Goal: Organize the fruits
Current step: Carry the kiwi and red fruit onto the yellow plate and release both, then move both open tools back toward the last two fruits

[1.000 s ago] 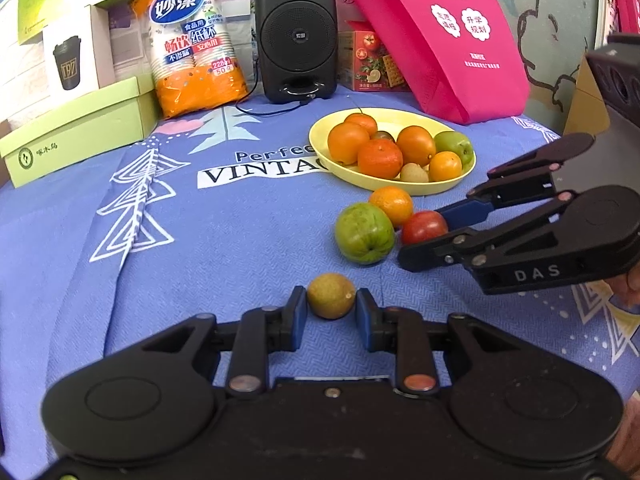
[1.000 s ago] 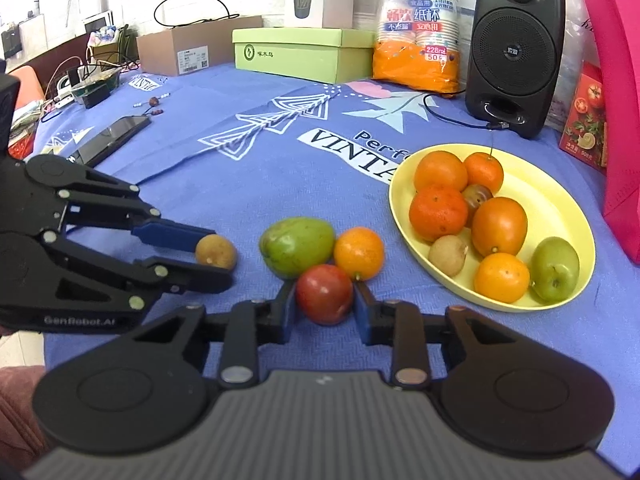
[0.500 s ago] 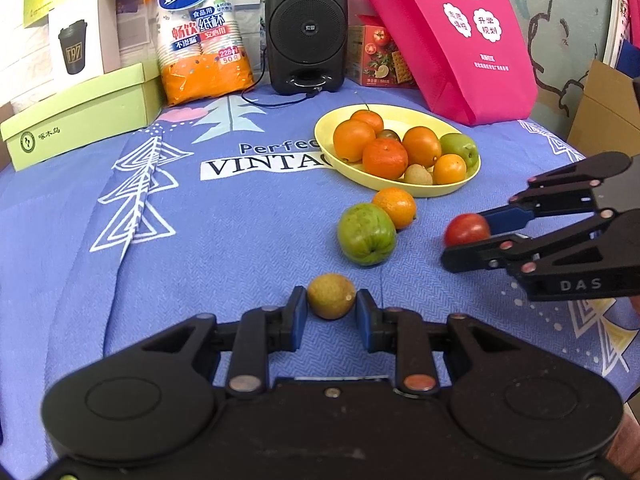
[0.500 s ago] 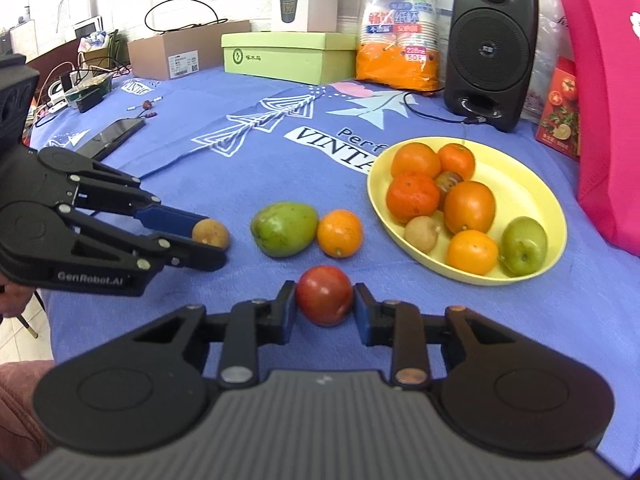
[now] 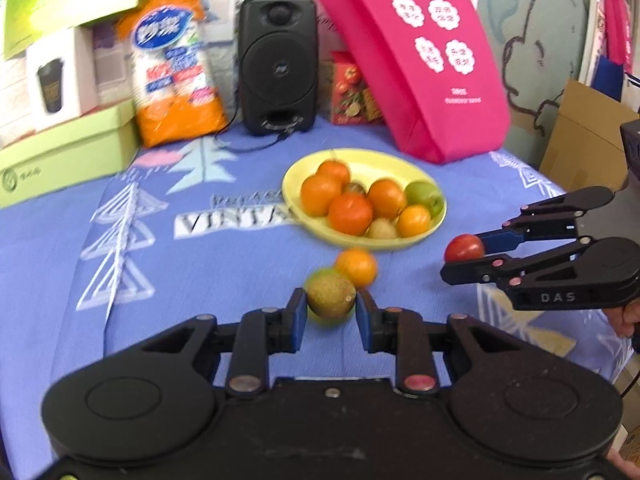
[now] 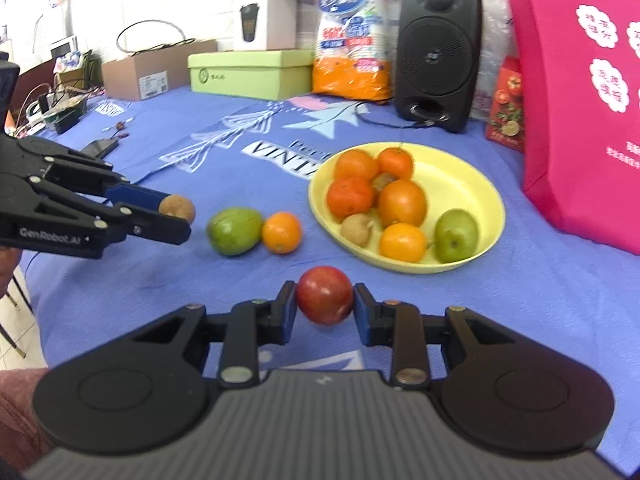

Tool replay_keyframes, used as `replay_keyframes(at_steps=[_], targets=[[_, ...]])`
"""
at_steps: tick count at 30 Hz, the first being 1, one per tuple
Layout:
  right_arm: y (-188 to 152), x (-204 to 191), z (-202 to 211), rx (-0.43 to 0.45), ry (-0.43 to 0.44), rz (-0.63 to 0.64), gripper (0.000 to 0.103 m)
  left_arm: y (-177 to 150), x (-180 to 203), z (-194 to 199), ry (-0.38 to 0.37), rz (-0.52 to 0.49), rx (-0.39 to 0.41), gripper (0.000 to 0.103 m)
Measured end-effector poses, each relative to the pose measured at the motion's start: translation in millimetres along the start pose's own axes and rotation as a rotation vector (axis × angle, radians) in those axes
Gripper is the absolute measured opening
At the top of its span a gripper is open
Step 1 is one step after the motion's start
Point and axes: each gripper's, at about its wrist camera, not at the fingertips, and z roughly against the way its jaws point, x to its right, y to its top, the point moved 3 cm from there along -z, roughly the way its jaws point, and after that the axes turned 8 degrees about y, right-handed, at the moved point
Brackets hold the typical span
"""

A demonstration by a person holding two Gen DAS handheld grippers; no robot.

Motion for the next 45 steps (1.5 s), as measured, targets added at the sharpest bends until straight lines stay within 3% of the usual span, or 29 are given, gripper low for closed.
replay_keyframes(at_steps=[10,16,19,20,21,23,31,36,45], targets=[[39,51,-6,0.064,-0.083,-0.014,0.029,84,32,-68,-0.064,-0.107,0.040,0.026],[59,90,-29,0.066,-0.119,-0.046,0.029,120,52,-128,-0.067,-0.169,0.003,0.027],[65,105,-40,0.070,-0.129,-0.063,0.032,125,54,-145,-0.038,-0.176,-0.014,0.036],[66,109,-43,0.065,-0.137,-0.065,0.035,125,52,-146,-0.031,-0.166,-0.015,0.044],[66,112,-45,0.059,-0.143,-0.066,0.036,125,50,-144,-0.034,-0.154,-0.011,0.056],[65,115,-43,0.068,-0.137,-0.077,0.038,123,43,-136,-0.014,-0.143,0.010,0.068],[50,97,-22,0.076,-0.120,-0.073,0.041,92,18,-77,0.039,-0.153,0.061,0.068],[42,69,-5,0.097,-0.063,-0.052,0.045,64,-5,-47,0.066,-0.075,0.037,0.068],[16,5,-22,0.002,0.044,0.001,0.046,7,-17,-18,0.058,0.028,-0.029,0.068]])
